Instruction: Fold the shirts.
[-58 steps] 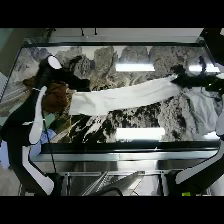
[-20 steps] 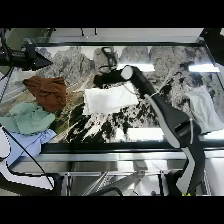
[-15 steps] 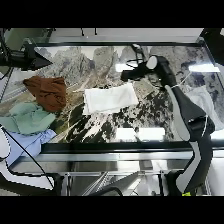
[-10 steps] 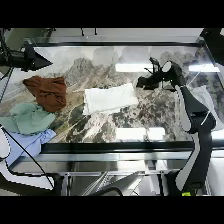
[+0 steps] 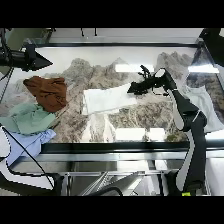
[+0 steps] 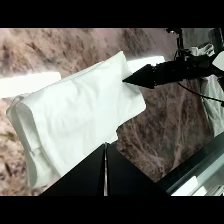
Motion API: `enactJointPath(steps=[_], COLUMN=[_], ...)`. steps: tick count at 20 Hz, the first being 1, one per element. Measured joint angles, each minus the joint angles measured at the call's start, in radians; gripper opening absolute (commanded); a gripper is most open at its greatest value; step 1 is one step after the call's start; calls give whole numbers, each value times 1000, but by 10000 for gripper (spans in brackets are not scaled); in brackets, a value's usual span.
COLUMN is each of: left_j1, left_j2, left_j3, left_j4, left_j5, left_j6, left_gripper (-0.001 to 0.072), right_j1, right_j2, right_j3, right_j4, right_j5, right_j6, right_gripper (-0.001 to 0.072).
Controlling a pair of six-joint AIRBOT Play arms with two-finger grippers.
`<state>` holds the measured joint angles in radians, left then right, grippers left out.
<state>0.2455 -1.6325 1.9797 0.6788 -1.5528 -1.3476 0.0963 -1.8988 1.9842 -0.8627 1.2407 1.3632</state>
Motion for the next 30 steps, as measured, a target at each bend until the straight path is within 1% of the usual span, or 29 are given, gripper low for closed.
enactJointPath(steps=[1, 4, 6, 9, 11, 13, 17, 20, 22, 25, 28, 30], left_j1=[-2, -16, -28, -45, -53, -58, -63, -64, -64, -64, -64, -64], left_j2=[0, 0, 0, 0, -1, -2, -4, -5, -5, -5, -5, -5], left_j3=[0, 0, 0, 0, 0, 0, 0, 0, 0, 0, 0, 0], left_j4=[0, 1, 0, 1, 1, 1, 2, 2, 2, 2, 2, 2], left_j5=[0, -5, -7, -7, -7, -7, -7, -7, -8, -11, -11, -15], left_j6=[0, -3, -2, -2, -2, -2, 0, 1, 2, 5, 5, 6], left_gripper=[14, 14, 14, 14, 14, 14, 14, 14, 14, 14, 14, 14], right_j1=[3, 4, -8, -92, -185, -298, -528, -684, -763, -829, -855, -862], right_j2=[-3, 6, 37, 136, 208, 289, 418, 500, 551, 618, 669, 700], right_j3=[-1, -2, 4, 38, 47, 55, 51, 20, -15, -113, -247, -348], right_j4=[11, 60, 60, 74, 38, -19, -230, -368, -439, -528, -589, -602], right_j5=[3, 16, 31, 10, -3, -16, 41, 109, 179, 273, 310, 315], right_j6=[-11, -50, -71, -62, -12, 70, 282, 399, 440, 464, 475, 478], right_gripper=[18, 16, 15, 15, 15, 15, 14, 15, 15, 16, 17, 18])
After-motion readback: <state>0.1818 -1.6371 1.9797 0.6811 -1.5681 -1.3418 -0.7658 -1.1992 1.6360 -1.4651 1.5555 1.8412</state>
